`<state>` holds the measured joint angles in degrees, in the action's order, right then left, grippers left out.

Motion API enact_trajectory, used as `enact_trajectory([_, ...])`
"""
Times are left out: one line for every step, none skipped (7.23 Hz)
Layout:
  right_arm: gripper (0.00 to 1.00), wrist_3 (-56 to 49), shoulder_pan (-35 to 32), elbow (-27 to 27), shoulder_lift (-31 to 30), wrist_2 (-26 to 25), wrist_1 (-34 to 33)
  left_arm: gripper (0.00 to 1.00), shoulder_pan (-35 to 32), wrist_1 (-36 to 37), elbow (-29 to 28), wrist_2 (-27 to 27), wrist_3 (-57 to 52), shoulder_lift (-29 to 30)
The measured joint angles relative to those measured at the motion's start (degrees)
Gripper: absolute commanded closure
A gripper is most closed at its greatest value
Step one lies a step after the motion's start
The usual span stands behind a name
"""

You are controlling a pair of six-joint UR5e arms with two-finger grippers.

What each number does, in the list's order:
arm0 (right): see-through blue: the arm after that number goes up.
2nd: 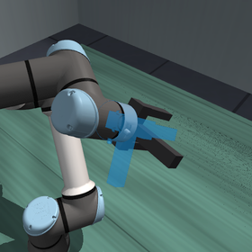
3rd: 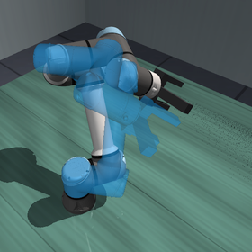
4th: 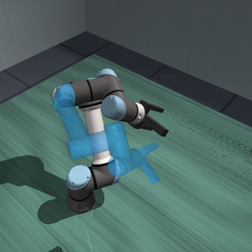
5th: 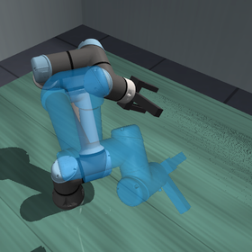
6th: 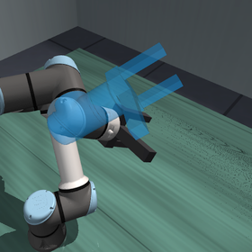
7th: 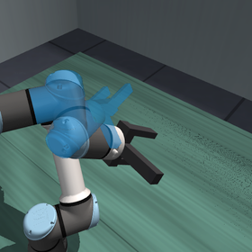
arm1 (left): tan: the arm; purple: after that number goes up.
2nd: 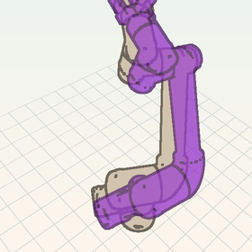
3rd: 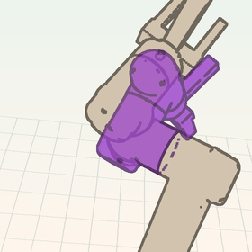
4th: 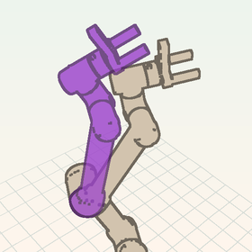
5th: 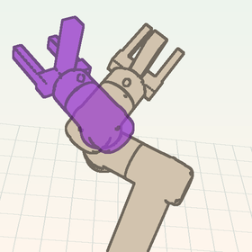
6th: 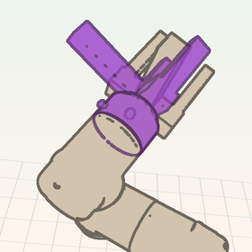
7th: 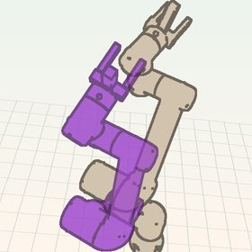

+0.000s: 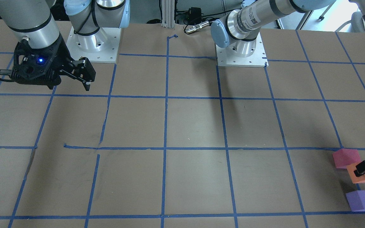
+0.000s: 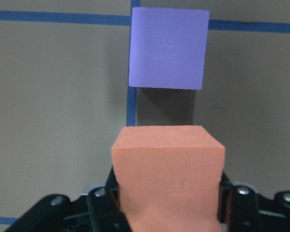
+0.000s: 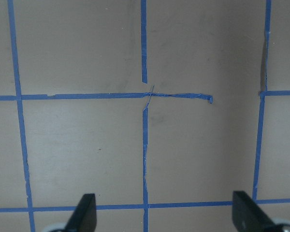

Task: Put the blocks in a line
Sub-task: 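Place the orange cube between the purple and pink cubes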

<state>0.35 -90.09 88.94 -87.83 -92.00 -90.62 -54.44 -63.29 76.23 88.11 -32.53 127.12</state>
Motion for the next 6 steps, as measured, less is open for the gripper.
enact_trajectory([0.0, 0.0, 0.0, 0.0, 0.0, 0.0, 0.0, 1.0, 0.0, 0.1, 0.0, 0.0, -0.7, 0.4])
enact_trajectory([0.0, 0.0, 0.0, 0.0, 0.0, 0.0, 0.0, 1.0, 0.0, 0.2, -0.1, 0.0, -1.2, 0.6])
enact_trajectory([0.0, 0.0, 0.0, 0.0, 0.0, 0.0, 0.0, 1.0, -0.1, 0.4, -0.2, 0.0, -1.6, 0.7])
enact_trajectory([0.0, 0.0, 0.0, 0.0, 0.0, 0.0, 0.0, 1.0, -0.1, 0.6, -0.2, 0.0, -2.1, 0.8])
enact_trajectory([0.0, 0.0, 0.0, 0.0, 0.0, -0.1, 0.0, 1.0, -0.1, 1.2, -0.3, 0.0, -2.8, 1.2])
enact_trajectory([0.0, 0.0, 0.0, 0.0, 0.0, -0.1, 0.0, 1.0, 0.0, 1.9, -0.2, -0.1, -3.4, 1.7])
